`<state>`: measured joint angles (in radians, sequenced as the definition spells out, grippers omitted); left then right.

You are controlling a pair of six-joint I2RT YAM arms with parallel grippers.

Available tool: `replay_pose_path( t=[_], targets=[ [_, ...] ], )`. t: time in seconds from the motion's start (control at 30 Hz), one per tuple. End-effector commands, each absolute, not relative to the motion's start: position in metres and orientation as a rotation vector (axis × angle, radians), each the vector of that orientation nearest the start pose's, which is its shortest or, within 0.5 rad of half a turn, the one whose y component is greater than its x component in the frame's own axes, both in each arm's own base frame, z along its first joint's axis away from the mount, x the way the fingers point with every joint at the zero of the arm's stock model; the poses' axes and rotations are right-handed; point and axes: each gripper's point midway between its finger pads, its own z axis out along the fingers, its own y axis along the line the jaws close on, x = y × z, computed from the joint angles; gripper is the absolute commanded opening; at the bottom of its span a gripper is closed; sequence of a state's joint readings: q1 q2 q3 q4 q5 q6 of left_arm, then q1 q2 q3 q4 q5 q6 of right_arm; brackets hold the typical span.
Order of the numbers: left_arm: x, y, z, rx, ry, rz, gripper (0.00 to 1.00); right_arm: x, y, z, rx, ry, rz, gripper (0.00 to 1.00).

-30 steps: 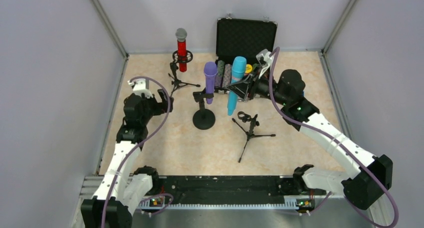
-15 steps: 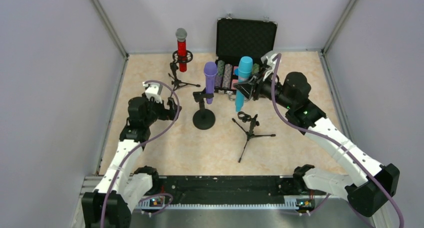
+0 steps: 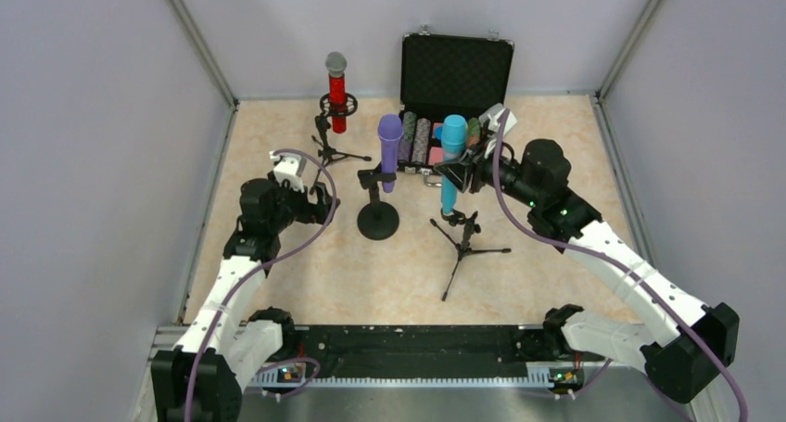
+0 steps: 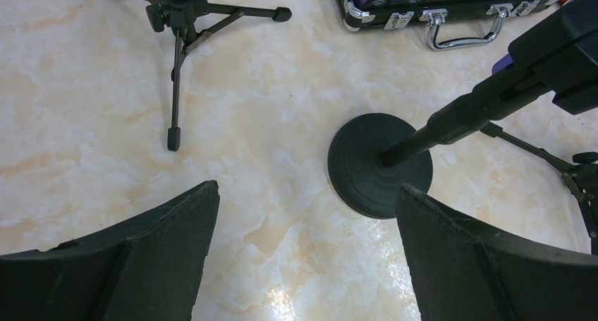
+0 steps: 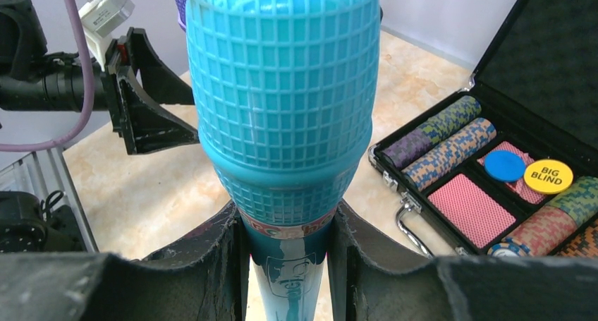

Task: Attach the microphones to the stand

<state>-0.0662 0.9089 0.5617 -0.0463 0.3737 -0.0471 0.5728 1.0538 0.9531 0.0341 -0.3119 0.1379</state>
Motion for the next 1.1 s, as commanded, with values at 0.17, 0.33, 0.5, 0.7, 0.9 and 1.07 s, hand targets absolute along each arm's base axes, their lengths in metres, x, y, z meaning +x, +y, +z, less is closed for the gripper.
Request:
replay_pose_path(
  t=[0.17,0.33,0.5,0.7,0.9,1.07],
  targets=[
    [0.312,-0.089,0.175,0.307,1.89,-0.432,0.99,0.279,0.25,0.329,-0.638,1.515,0.776,0.0],
    [0.312,-0.09,0.175,0.307,1.89,-0.435,0.99,0.278,0.252,0.321,-0.684,1.514,0.768,0.0],
    [0.309,-0.089,0.169,0.302,1.921,-0.439,0.99,0.278,0.254,0.31,-0.712,1.523,0.763,0.0],
    [0.309,-0.09,0.169,0.305,1.921,-0.445,0.99,0.278,0.255,0.297,-0.72,1.528,0.766,0.0],
    [0.31,-0.09,0.169,0.307,1.921,-0.446,0.99,0.279,0.255,0.284,-0.72,1.544,0.763,0.0],
    [0.31,-0.091,0.168,0.308,1.923,-0.448,0.99,0.28,0.253,0.275,-0.704,1.564,0.758,0.0]
  ],
)
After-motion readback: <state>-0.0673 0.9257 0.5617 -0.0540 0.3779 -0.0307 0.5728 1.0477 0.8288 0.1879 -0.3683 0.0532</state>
